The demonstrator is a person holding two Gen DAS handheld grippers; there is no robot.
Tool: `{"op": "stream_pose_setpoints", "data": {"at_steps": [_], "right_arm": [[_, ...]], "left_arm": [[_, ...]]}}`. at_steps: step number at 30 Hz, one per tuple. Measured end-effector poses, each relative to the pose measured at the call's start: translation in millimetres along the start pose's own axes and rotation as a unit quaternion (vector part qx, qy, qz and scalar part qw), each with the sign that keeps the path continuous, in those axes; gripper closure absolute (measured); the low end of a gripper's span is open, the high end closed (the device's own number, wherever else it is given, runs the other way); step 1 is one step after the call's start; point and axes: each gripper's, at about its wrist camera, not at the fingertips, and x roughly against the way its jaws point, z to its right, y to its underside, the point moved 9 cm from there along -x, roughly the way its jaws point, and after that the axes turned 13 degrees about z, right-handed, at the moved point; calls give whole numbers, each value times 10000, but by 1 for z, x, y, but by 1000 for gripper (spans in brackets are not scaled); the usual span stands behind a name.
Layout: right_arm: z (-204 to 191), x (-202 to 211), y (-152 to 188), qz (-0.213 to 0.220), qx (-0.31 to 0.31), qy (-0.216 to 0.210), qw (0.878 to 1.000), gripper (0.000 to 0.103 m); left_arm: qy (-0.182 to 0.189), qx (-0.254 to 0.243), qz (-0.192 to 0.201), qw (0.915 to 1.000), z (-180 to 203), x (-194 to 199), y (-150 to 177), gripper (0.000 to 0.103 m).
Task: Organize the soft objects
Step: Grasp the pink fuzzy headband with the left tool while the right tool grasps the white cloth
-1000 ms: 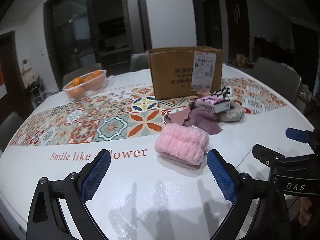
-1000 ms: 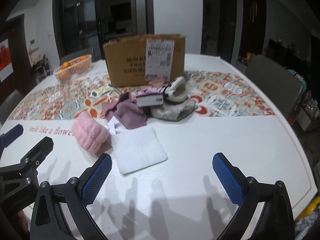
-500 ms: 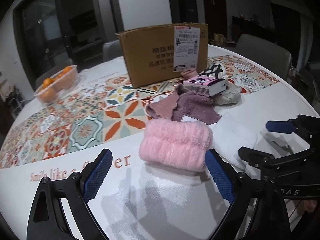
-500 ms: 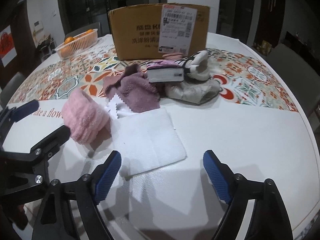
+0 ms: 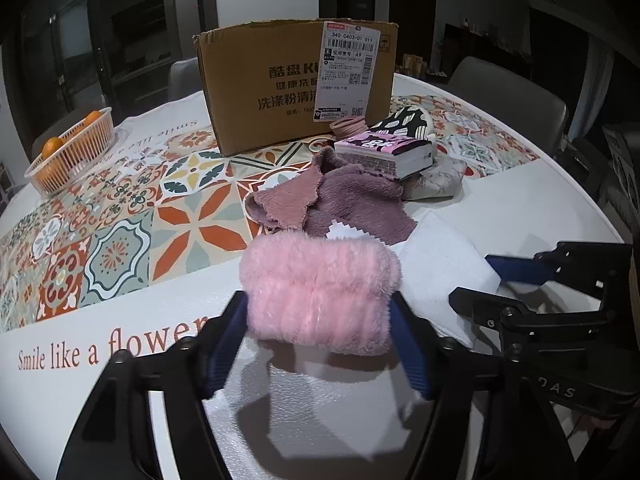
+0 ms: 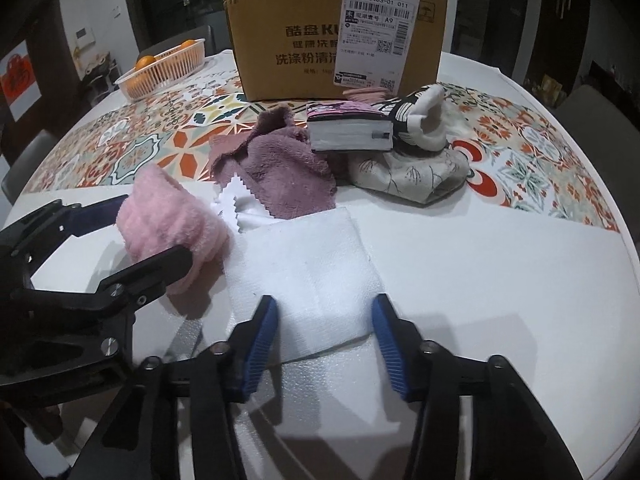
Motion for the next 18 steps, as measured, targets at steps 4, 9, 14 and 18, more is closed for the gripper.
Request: {"op": "stream_pose_setpoints", "data": {"at_steps": [4,9,14,18], "right_arm": [[-4,2,0,19,-8,-169,9999,84],[-2,8,-1,25,-254,-298,9992,91],[1,20,-6,150,-390,-337,9986,93],[4,37,-16,354,-419,-312,9980,93]], "left_arm": [[-48,223,51,9997,0,6,0,61],[-172,443,134,9988,0,16,-3,75],[-268,565,198,9978,4,26,-7,76],[-293,596,366,9971,8,41,-16,77]]}}
